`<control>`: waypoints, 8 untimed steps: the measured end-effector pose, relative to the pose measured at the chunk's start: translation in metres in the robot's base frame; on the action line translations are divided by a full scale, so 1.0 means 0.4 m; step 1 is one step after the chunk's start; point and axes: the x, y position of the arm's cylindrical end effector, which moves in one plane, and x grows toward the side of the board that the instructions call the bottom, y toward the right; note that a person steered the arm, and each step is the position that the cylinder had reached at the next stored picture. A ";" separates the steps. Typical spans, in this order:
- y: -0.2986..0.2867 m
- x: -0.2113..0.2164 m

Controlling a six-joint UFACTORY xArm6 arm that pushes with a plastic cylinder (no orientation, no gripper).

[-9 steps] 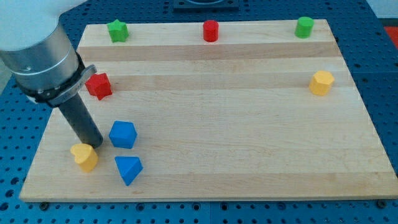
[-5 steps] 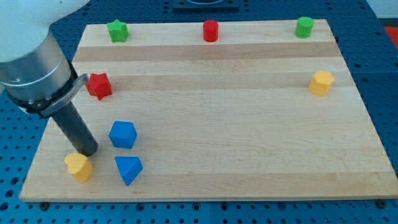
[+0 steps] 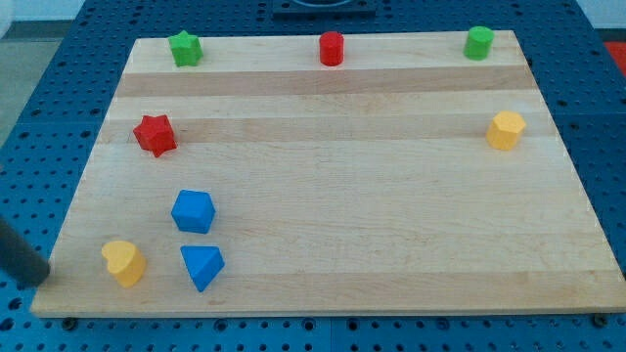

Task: Push the triangle towards the center of the board

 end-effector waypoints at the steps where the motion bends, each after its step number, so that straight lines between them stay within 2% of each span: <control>1: 0.020 0.026; 4: 0.194 0.028; 8: 0.252 0.028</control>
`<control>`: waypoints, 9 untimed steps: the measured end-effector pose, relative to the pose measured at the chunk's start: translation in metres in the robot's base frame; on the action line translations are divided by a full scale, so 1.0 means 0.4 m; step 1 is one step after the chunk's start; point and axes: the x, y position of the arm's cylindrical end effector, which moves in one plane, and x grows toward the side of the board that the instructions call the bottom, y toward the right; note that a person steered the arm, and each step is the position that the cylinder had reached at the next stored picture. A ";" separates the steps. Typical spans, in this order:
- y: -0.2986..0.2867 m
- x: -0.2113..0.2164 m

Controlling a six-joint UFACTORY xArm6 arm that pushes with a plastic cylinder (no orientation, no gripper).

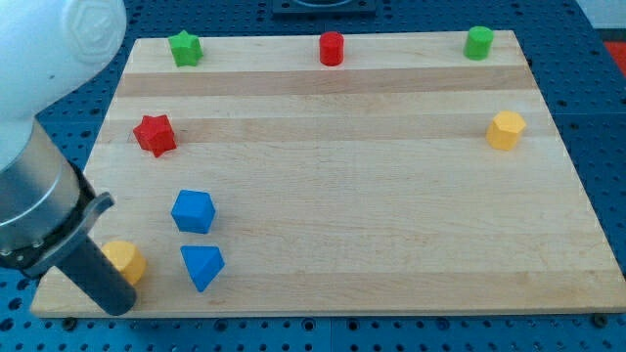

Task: Push the triangle towards the center of the board

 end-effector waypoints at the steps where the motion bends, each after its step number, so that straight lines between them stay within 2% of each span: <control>1: 0.032 -0.004; 3: 0.072 -0.038; 5: 0.203 -0.075; 7: 0.324 -0.166; 9: 0.539 -0.225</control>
